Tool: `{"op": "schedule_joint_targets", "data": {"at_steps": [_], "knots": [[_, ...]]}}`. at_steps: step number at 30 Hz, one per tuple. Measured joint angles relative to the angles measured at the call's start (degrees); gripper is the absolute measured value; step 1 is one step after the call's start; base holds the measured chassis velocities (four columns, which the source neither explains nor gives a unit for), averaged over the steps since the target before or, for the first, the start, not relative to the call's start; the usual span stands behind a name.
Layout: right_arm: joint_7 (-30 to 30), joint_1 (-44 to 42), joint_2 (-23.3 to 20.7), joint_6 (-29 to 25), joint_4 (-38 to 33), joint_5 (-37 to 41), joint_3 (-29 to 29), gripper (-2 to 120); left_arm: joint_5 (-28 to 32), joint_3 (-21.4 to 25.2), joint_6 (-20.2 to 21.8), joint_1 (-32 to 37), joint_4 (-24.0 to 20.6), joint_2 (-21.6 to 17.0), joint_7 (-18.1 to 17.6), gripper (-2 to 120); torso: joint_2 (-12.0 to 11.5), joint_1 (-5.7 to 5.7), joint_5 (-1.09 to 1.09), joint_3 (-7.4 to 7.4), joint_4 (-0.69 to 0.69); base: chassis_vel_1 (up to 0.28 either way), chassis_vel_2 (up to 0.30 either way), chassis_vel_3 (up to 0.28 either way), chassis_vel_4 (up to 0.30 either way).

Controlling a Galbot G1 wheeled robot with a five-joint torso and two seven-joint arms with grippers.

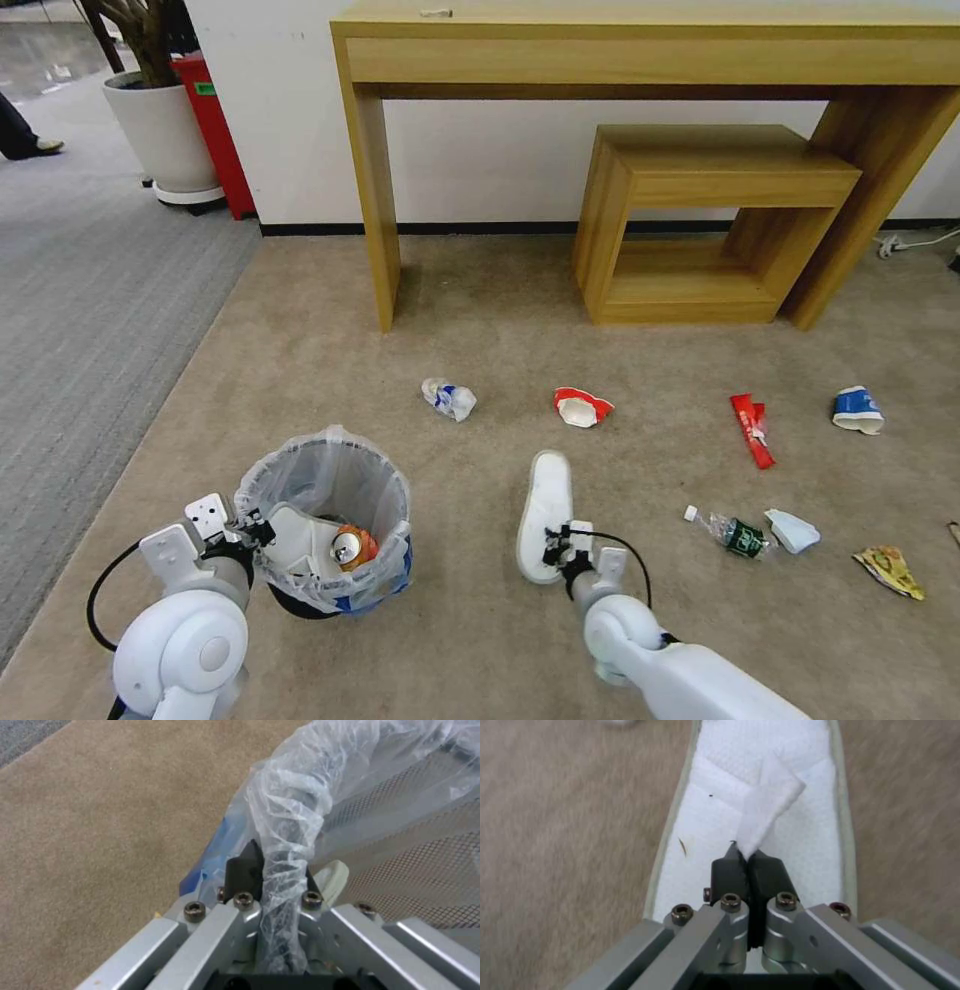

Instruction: Pick up the trash bin and place the garbage on the floor into it.

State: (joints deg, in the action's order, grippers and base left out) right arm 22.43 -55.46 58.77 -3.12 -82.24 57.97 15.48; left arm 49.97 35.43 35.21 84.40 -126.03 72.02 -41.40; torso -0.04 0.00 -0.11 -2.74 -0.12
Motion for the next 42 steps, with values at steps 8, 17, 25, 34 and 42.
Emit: {"op": "schedule_joint_targets", "data": {"at_steps": [8,17,25,34,42], "knots": [[-2.08,-2.25,-3.18,-2.81,-6.72,-0.70,-4.43,0,-0.41,-0.54,-0.05,-0.06,0.47,0.00,0.40,1,0.00,0.00,-0.01,0.00,0.00,0.000,0.000,0.000,0.000],[-4.76,-2.71,-6.00,-4.25,-17.00,-1.23,-7.03,0,-0.49,-1.37,-0.03,-0.08,0.52,-0.26,0.49,1,0.00,0.00,0.00,0.00,0.00,0.000,0.000,0.000,0.000],[-11.76,-1.10,-7.53,-6.80,-20.22,-0.28,-7.63,0,-0.49,-1.69,0.08,-0.11,0.53,-0.21,0.51,1,0.00,0.00,-0.01,0.00,0.00,0.000,0.000,0.000,0.000],[-27.95,0.97,-8.62,-11.35,-20.22,0.08,-7.04,0,-0.63,-1.97,0.15,-0.19,0.82,-0.26,0.51,1,0.00,0.00,-0.01,0.00,0.00,0.000,0.000,0.000,0.000],[-40.93,3.81,-9.44,-14.31,-19.20,-0.31,-4.70,0,-1.05,-2.62,0.20,-0.25,1.15,-0.28,0.57,1,0.00,0.00,0.00,0.00,0.00,0.000,0.000,0.000,0.000]]}}
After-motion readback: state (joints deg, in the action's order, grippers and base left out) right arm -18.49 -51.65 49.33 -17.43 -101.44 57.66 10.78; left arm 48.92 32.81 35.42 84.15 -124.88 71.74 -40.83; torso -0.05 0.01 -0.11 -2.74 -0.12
